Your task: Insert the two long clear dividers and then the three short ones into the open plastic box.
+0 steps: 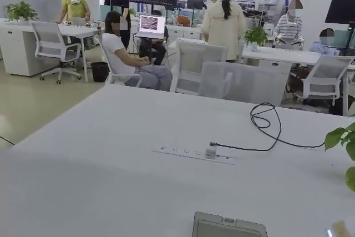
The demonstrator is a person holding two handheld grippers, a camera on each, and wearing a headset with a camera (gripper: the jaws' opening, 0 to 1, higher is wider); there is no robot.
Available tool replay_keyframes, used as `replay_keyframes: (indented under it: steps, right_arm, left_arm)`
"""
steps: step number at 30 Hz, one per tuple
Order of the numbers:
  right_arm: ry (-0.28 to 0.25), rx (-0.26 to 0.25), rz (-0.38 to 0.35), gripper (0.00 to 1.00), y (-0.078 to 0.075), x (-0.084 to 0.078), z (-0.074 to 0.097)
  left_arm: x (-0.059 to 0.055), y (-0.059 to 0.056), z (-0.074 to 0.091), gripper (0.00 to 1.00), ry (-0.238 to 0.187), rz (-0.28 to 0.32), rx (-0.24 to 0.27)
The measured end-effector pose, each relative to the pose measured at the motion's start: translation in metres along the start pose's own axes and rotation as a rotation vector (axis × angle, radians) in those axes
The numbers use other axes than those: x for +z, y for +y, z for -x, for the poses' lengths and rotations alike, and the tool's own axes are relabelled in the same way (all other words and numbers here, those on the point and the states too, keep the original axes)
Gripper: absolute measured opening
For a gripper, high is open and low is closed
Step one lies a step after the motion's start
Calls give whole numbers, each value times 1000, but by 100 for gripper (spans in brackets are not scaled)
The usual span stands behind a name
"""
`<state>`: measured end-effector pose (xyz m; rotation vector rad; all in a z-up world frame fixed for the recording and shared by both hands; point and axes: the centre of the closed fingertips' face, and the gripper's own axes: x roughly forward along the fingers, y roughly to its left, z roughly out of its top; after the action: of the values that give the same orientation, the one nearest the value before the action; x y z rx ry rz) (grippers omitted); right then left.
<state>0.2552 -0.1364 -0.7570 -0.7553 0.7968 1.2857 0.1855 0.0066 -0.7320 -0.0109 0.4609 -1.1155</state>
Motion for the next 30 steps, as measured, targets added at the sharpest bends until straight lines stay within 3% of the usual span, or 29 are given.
replay_keyframes:
  steps: [6,11,19,30]
  right_arm:
    - [-57,-60,-72,33,8,-13,11]
    - [-145,-126,-141,44,15,-23,15]
    - [-250,-165,-238,69,34,-36,10]
    - [-351,-212,-324,84,43,-41,8]
  left_arm:
    - [-1,2,3,100,14,-10,0]
    - [-4,4,5,100,29,-22,5]
    - [-14,4,8,100,61,-11,11]
    - [-25,9,9,100,85,8,39]
